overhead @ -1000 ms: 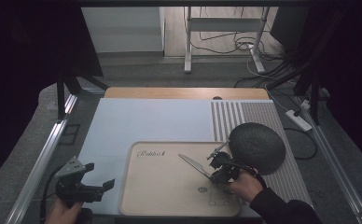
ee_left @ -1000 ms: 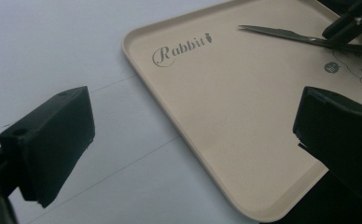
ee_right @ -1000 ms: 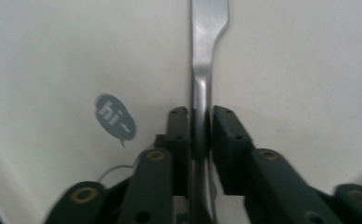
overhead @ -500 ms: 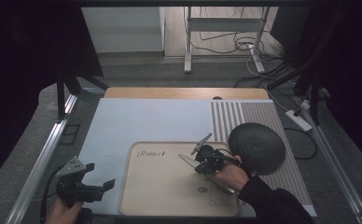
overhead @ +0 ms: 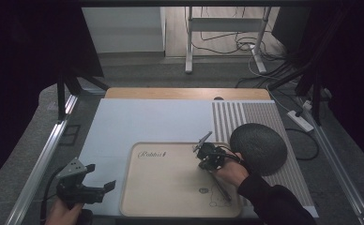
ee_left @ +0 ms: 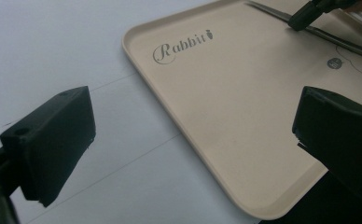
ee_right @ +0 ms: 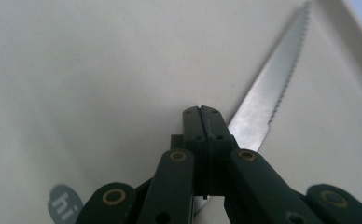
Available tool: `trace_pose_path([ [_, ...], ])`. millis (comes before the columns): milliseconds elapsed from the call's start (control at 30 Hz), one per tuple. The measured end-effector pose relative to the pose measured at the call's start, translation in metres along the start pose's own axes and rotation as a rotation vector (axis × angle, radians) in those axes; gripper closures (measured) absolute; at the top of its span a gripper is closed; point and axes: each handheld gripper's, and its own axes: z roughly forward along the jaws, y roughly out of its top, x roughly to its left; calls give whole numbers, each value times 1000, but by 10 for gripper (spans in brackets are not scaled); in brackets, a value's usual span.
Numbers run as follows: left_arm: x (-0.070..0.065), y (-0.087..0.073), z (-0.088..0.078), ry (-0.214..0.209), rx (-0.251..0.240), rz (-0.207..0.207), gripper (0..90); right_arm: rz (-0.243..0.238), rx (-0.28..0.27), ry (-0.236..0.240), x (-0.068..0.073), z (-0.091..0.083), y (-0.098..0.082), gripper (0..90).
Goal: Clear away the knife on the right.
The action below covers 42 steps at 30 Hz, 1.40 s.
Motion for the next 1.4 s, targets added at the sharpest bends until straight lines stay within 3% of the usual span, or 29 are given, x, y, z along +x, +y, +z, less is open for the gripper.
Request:
trace_pose_path([
  [700, 0, 1, 0, -2, 0, 4, 5, 94, 42, -11, -14, -21, -45, 897],
  [1000, 0, 1, 0, -5, -4, 0, 4, 157, 32, 3, -24, -29, -65, 897],
  [1167, -1, 1, 0, -4, -3, 8, 5, 148, 39, -3, -23, -29, -64, 894],
  [1300, 0, 0, 0, -9, -7, 3, 9, 173, -27, 20, -25, -36, -63, 766],
  [1400, 1, 0, 0, -14, -8, 1, 9, 167, -102, 11, -26, -47, -64, 594],
])
